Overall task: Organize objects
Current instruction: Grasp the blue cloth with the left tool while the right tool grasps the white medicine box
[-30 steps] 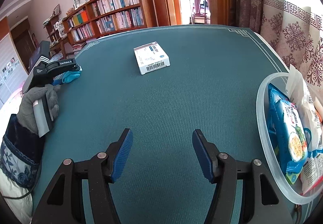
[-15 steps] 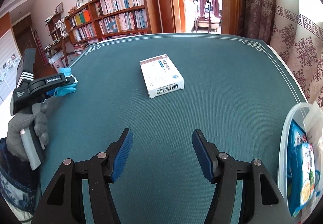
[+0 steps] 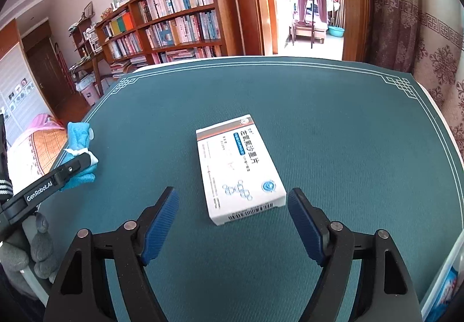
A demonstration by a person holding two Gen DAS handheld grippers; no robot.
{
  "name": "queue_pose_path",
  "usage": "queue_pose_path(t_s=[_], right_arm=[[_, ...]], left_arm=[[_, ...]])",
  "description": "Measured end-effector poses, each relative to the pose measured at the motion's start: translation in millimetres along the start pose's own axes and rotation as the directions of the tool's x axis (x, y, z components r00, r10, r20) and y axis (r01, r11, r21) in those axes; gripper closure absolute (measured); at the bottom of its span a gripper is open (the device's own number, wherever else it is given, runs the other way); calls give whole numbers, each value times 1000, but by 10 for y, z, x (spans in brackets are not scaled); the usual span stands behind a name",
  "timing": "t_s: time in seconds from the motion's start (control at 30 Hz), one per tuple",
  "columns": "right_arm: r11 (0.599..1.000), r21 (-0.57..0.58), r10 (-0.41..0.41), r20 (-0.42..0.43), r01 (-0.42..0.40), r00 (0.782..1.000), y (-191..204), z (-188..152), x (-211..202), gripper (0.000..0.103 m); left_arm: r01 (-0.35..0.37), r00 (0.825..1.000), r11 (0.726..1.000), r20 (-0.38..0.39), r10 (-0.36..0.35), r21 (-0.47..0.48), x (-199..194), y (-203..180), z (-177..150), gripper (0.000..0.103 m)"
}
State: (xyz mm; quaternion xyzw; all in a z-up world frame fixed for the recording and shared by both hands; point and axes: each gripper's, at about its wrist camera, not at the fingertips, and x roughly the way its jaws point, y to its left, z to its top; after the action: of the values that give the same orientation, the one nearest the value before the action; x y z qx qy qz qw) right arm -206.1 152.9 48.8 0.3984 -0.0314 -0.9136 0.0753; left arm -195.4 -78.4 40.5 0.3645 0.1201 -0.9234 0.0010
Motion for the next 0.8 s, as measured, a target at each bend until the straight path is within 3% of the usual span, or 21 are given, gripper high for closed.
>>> queue_pose_path(t_s=[0.33,0.43,0.57,0.8], right_arm=[[996,-64,-65,-56,61,996,85,33,371,25],[994,-80,-83,-44,79,996,108,13,378,25],[993,-77,-93,-34,90,995,105,-33,330,36],[997,-40,-67,-27,66,997,111,-169,146,37]], left_arm=[[9,1000,1000,-4,-9,20,28,-71,-34,46],[12,1000,1000,-6,-12,24,33,-80,-48,45],[16,1000,1000,-7,-16,27,29,-83,-58,45],[34,999,999,0,-34,39,-4,-121,-69,45]])
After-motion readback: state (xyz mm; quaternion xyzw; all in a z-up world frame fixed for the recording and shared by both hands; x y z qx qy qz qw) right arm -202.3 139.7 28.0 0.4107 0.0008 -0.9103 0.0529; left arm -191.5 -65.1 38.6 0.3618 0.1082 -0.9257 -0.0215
